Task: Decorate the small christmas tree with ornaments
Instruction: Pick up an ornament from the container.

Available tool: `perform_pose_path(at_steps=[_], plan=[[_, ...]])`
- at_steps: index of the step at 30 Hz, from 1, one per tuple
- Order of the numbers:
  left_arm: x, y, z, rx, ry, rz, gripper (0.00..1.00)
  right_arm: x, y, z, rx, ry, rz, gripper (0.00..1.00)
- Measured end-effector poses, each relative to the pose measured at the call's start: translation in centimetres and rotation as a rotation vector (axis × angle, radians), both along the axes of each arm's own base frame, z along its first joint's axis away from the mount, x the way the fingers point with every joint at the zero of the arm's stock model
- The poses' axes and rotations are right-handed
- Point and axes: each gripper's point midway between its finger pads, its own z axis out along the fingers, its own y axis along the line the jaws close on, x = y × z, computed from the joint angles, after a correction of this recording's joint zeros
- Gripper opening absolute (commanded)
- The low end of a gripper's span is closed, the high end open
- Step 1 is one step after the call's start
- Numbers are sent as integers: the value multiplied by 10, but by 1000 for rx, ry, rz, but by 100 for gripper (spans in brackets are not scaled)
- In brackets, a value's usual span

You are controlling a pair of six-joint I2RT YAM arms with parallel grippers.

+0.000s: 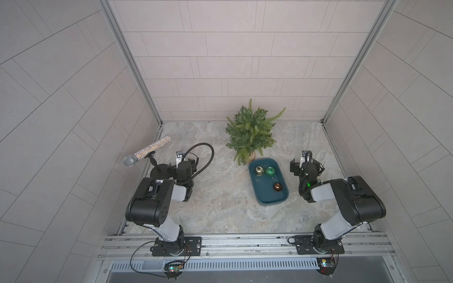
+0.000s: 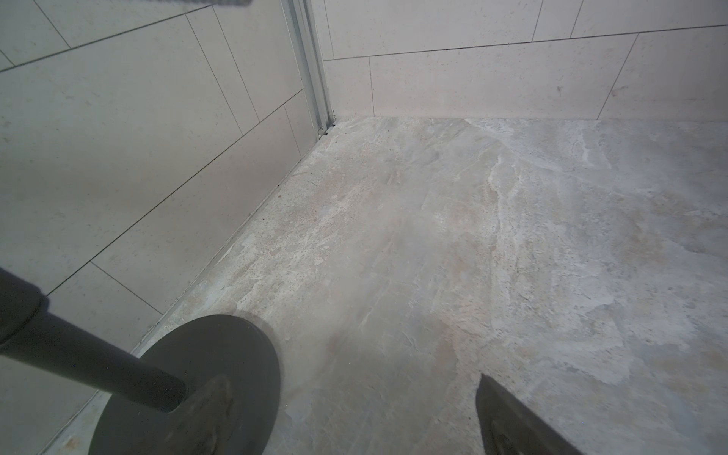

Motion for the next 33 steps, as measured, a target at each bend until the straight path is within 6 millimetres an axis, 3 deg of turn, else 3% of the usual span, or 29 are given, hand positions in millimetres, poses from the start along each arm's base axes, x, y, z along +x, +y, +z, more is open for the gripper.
perform_pose_path(at_steps=[13,16,17,21,26,30,33], plan=[[0,0,0,0,0,0,100,-1,-2,0,4,5,-10,100],[-1,-2,4,4,7,-8,100,-5,-3,13,7,4,-14,100],[0,-3,7,10,15,-9,100,-6,-3,26,9,-17,-14,100],[16,-15,42,40,5,-14,100,-10,-3,88,69,-163,-22,100],[21,-30,92,2,-52,-8,100,-11,7,136,219,-224,4,100],[17,-39,118,-186,-104,-11,100,-19,19,142,429,-195,20,100],[13,-56,126,-362,-127,-69,100,-27,33,123,602,-146,70,95]])
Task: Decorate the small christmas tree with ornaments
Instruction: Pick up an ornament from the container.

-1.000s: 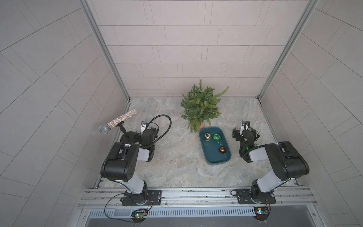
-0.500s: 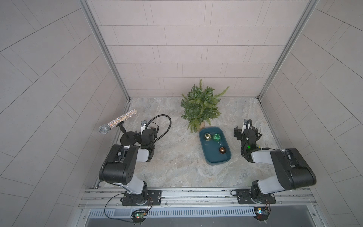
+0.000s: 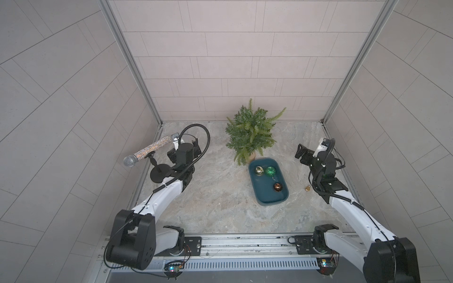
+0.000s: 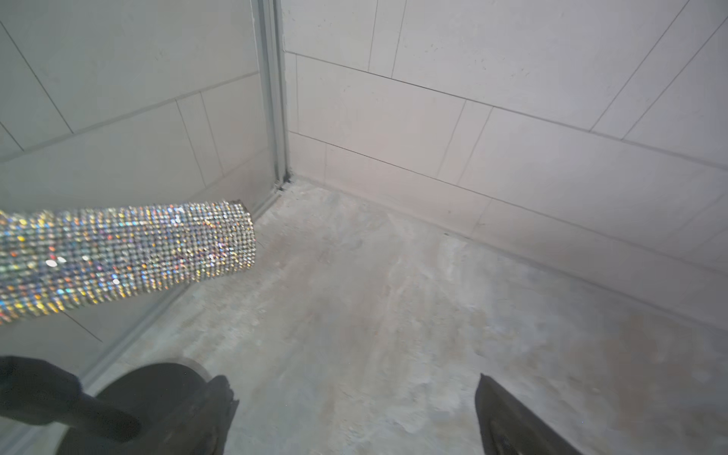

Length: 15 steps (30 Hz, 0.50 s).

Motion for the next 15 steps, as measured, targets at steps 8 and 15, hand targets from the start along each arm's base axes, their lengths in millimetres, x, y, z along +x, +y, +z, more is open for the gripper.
perform_pose_path(at_steps=[8,15], plan=[[-34,-57,-29,-340,136,-236,92,-27,82,-38,59,262,340,76],[-84,-93,-61,-461,308,-384,90,-44,127,-38,-56,369,508,67]])
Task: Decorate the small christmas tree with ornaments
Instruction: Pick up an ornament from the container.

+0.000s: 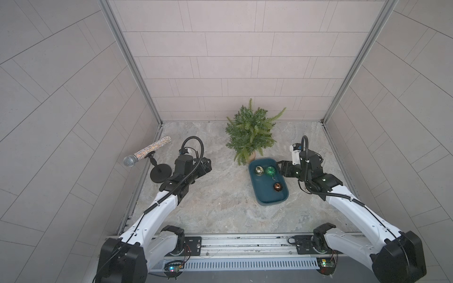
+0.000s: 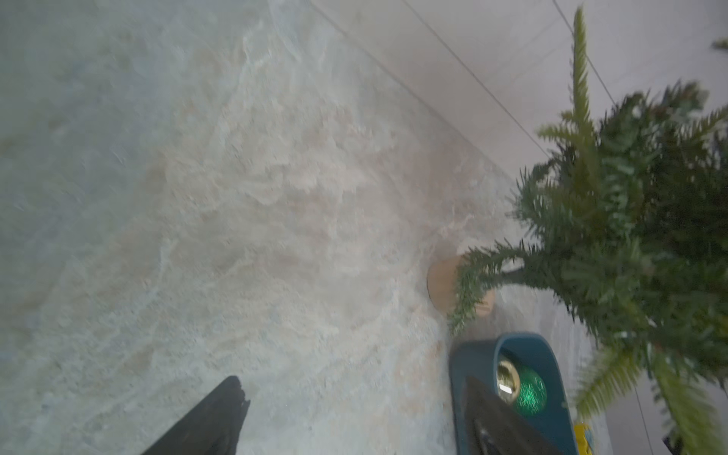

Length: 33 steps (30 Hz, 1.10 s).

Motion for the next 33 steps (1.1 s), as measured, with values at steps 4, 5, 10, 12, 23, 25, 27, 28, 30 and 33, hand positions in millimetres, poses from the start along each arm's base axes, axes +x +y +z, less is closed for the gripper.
perform_pose_path(at_steps=[4,5,10,12,23,25,27,28,30,33], plan=[[-23,-6,-7,-18,53,-50,90,-4,14,-21,-105,76,51,67],[-27,-7,-7,-21,56,-55,90,-4,17,-25,-135,93,60,67],[-42,-6,-4,-34,57,-71,90,-1,25,-42,-243,141,83,68],[-47,-6,-9,-35,73,-75,90,1,25,-49,-278,153,80,68],[-60,-5,-25,-42,128,-81,90,28,32,-72,-364,202,61,71],[-60,-5,-25,-44,128,-79,90,32,33,-74,-369,200,56,71],[-60,-5,-25,-45,128,-78,90,35,34,-79,-376,204,55,71],[-60,-5,-25,-46,129,-77,90,34,34,-82,-381,211,56,71],[-60,-5,-25,-46,129,-76,90,34,35,-89,-388,224,58,71],[-61,-5,-27,-46,132,-76,90,32,34,-94,-383,225,51,71]])
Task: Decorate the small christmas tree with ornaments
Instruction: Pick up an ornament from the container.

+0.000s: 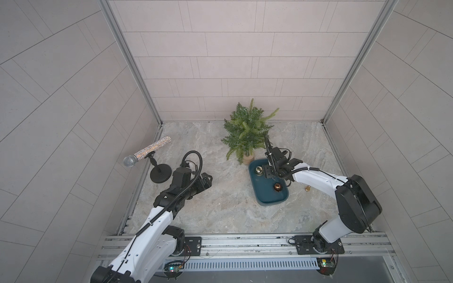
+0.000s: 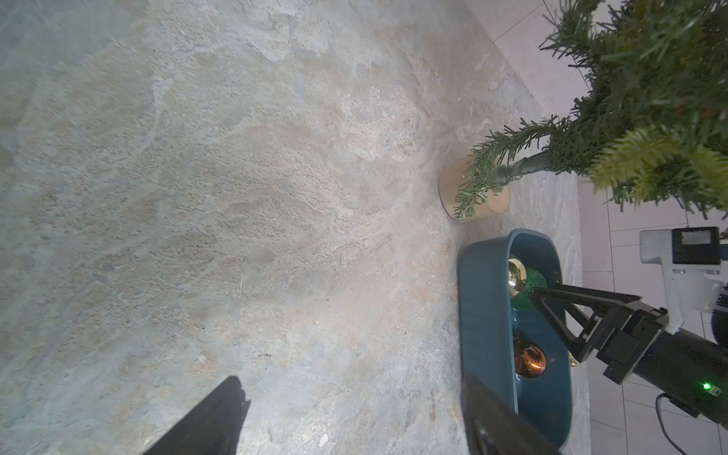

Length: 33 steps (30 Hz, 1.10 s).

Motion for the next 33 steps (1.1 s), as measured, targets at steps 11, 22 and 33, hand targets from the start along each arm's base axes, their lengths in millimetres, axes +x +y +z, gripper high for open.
perform_pose_path(at_steps=[11,22,33], plan=[[-2,1,-3,3,8,0,90,-2,-3,-10,5,-11,-14,73],[-8,2,-5,-27,7,26,90,8,-1,-26,-16,-22,-22,72],[-8,2,-6,-36,13,35,90,9,0,-31,-12,-25,-26,61]])
